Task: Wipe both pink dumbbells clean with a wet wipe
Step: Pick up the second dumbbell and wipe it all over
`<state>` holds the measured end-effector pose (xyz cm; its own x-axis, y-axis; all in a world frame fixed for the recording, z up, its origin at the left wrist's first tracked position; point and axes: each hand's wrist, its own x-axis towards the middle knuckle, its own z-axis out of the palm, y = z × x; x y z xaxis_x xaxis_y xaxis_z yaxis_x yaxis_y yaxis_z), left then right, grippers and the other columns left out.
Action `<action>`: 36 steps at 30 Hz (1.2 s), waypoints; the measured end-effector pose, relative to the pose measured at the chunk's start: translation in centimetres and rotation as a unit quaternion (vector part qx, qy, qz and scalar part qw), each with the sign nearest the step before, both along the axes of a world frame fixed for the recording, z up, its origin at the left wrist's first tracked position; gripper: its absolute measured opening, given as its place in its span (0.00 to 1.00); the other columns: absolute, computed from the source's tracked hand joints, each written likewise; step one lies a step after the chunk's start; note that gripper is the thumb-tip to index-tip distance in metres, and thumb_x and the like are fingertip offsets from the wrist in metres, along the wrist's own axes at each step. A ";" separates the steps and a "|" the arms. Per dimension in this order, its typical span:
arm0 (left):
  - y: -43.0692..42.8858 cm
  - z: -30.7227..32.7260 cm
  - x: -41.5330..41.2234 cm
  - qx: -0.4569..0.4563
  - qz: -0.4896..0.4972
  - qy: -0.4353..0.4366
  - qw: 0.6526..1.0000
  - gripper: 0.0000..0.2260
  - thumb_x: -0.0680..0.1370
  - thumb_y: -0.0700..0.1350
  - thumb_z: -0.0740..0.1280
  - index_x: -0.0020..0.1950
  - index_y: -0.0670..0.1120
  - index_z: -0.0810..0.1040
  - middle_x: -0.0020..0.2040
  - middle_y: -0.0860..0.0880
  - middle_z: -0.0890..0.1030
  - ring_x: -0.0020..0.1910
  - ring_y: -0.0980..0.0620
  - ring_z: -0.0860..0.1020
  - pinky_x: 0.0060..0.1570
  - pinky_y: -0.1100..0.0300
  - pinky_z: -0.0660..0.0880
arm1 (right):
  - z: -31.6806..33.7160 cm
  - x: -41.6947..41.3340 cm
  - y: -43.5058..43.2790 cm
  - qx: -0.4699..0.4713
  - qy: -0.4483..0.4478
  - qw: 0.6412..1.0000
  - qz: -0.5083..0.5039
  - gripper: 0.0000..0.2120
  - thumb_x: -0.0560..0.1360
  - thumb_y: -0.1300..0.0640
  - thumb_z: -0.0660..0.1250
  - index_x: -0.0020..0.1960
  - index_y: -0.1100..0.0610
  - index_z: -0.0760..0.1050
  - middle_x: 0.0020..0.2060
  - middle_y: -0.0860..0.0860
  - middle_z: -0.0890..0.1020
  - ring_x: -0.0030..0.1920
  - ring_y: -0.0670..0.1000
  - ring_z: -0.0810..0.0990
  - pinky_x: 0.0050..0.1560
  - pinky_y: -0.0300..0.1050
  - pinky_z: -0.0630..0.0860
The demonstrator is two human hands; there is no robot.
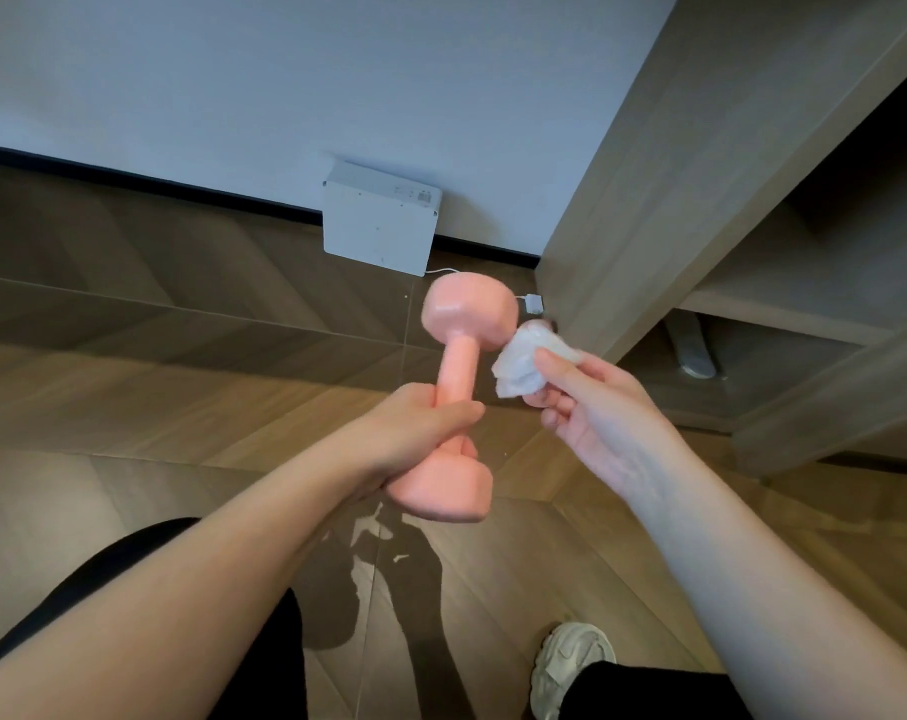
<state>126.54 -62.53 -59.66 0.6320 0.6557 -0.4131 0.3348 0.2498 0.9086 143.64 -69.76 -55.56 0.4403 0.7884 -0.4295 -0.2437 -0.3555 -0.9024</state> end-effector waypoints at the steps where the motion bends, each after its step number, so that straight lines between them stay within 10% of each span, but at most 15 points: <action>1: 0.1 0.0 0.0 -0.021 0.010 0.001 1.000 0.08 0.78 0.47 0.66 0.45 0.43 0.77 0.35 0.48 0.83 0.33 0.53 0.80 0.40 0.58 0.76 | 0.0 0.1 0.0 0.007 -0.085 0.996 0.009 0.14 0.72 0.53 0.75 0.56 0.52 0.80 0.47 0.52 0.84 0.46 0.52 0.80 0.44 0.44 0.77; 4: 0.0 0.3 0.0 -0.056 0.014 0.009 0.998 0.06 0.78 0.44 0.66 0.45 0.42 0.76 0.36 0.47 0.81 0.32 0.53 0.78 0.36 0.60 0.74 | -0.1 0.0 0.1 0.077 -0.313 0.943 0.083 0.15 0.72 0.55 0.73 0.58 0.48 0.79 0.47 0.54 0.82 0.46 0.53 0.81 0.47 0.49 0.80; 13: -1.1 1.1 0.0 -0.082 -0.092 -0.015 0.992 0.06 0.78 0.42 0.66 0.41 0.43 0.76 0.33 0.48 0.81 0.29 0.54 0.78 0.33 0.63 0.73 | -2.1 -0.3 1.4 0.083 -0.514 0.850 0.082 0.23 0.72 0.49 0.73 0.66 0.50 0.77 0.45 0.44 0.71 0.46 0.44 0.73 0.44 0.29 0.68; 18: -1.2 1.8 -0.4 -0.075 -0.143 -0.012 0.987 0.06 0.79 0.41 0.64 0.43 0.44 0.75 0.35 0.48 0.82 0.32 0.53 0.79 0.36 0.63 0.75 | -1.8 -0.1 1.0 0.066 -0.643 0.757 0.096 0.25 0.74 0.41 0.67 0.67 0.53 0.75 0.68 0.47 0.70 0.70 0.50 0.65 0.69 0.54 0.61; 23: -1.2 1.3 -0.2 0.153 -0.162 0.162 0.961 0.06 0.77 0.46 0.66 0.50 0.45 0.72 0.44 0.47 0.82 0.44 0.48 0.80 0.48 0.52 0.77 | -1.3 0.2 0.9 0.024 -0.720 0.680 0.136 0.29 0.75 0.36 0.64 0.67 0.55 0.73 0.65 0.49 0.76 0.72 0.52 0.67 0.75 0.64 0.46; 31: -1.6 1.1 0.1 0.299 -0.132 0.238 0.915 0.09 0.77 0.47 0.64 0.49 0.46 0.65 0.40 0.50 0.71 0.41 0.46 0.73 0.36 0.54 0.65 | -1.8 -0.6 0.3 0.091 -0.696 0.705 0.101 0.29 0.77 0.39 0.63 0.70 0.57 0.71 0.61 0.51 0.79 0.64 0.52 0.75 0.76 0.54 0.48; 36: -2.6 1.0 0.7 0.332 -0.098 0.264 0.900 0.08 0.76 0.47 0.62 0.47 0.48 0.63 0.37 0.52 0.68 0.35 0.50 0.69 0.32 0.55 0.62 | -1.5 -2.0 0.5 0.049 -0.757 0.648 0.070 0.29 0.77 0.36 0.58 0.67 0.56 0.73 0.57 0.50 0.80 0.60 0.53 0.77 0.75 0.63 0.47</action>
<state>127.21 -65.16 -58.66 0.5938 0.7657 -0.2473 0.7416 -0.4015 0.5375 141.66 -69.22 -57.08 0.2201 0.8566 0.4667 0.9753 -0.2013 -0.0906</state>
